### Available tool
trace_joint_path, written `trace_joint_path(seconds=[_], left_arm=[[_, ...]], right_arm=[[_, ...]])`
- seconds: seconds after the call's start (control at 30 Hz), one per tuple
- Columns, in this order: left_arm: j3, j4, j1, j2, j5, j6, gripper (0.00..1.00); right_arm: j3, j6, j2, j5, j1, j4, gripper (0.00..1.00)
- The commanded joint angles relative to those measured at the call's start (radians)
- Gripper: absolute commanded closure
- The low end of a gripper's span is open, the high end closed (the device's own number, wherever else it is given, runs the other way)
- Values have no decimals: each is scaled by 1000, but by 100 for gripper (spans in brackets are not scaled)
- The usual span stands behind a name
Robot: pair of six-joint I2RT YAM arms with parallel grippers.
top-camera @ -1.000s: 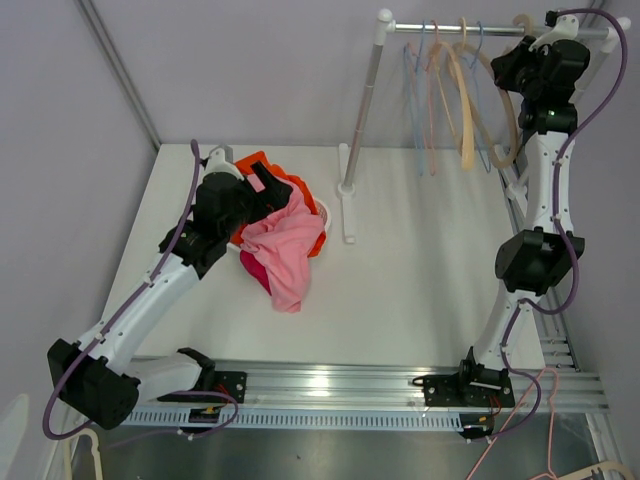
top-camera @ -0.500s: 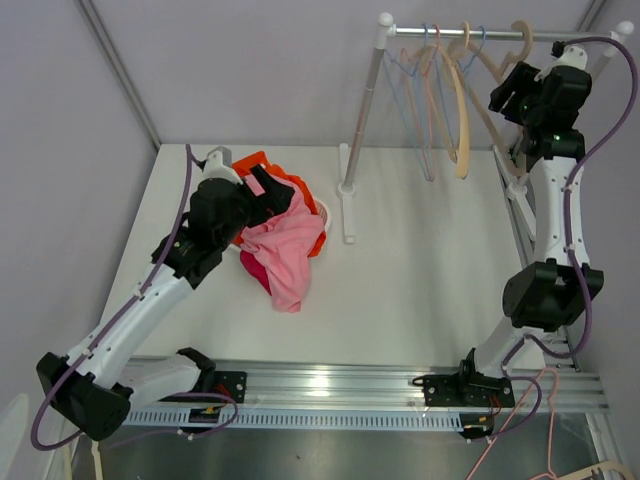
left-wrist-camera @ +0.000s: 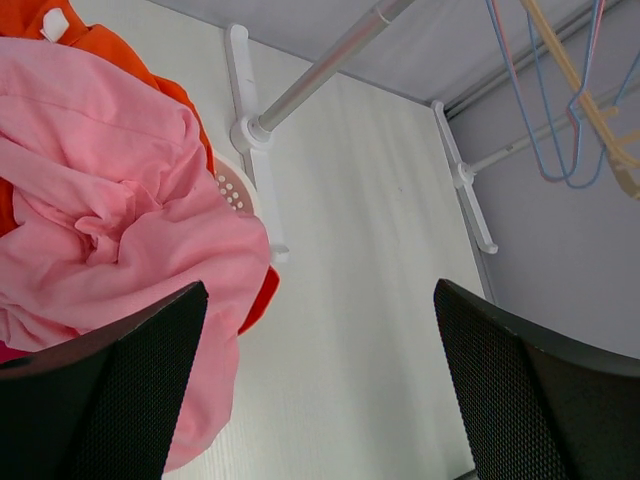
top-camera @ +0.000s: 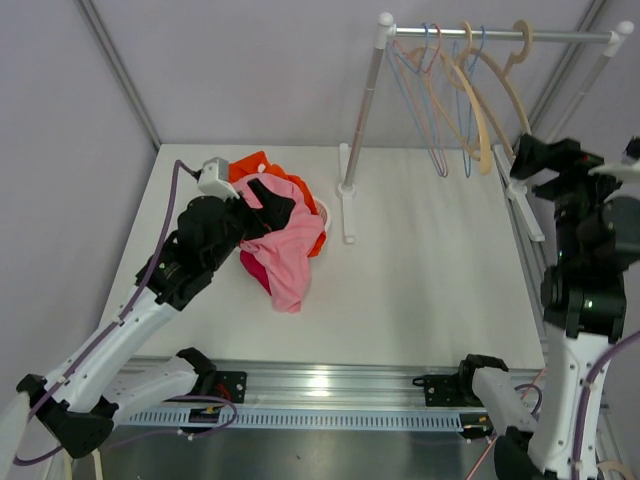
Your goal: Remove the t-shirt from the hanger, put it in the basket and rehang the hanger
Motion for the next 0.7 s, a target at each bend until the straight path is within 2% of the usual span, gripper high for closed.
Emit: trace_joint_path(seconds=[0.0, 0.1, 0.13, 0.27, 0.43, 0.5, 0.6, 0.67], left_arm=[[-28, -26, -17, -33, -20, 53, 0], [-40, -107, -15, -9, -79, 24, 1], [-19, -142, -15, 10, -113, 6, 0], [38, -261, -13, 163, -98, 33, 0], [141, -362, -23, 381, 29, 200, 1], [185, -420, -79, 445, 4, 204, 1], [178, -437, -170, 438, -110, 152, 1], [132, -418, -216, 372, -120, 109, 0]], right_arm=[[-220, 161, -97, -158, 24, 43, 0], [-350, 199, -177, -235, 84, 29, 1], [-366, 188, -210, -229, 137, 4, 0], [-402, 137, -297, -175, 251, -85, 0], [-382, 98, -350, -187, 259, -211, 0], [-376, 85, -369, -190, 259, -225, 1], [-373, 90, -375, -202, 259, -248, 1], [-368, 87, -375, -224, 257, -276, 1]])
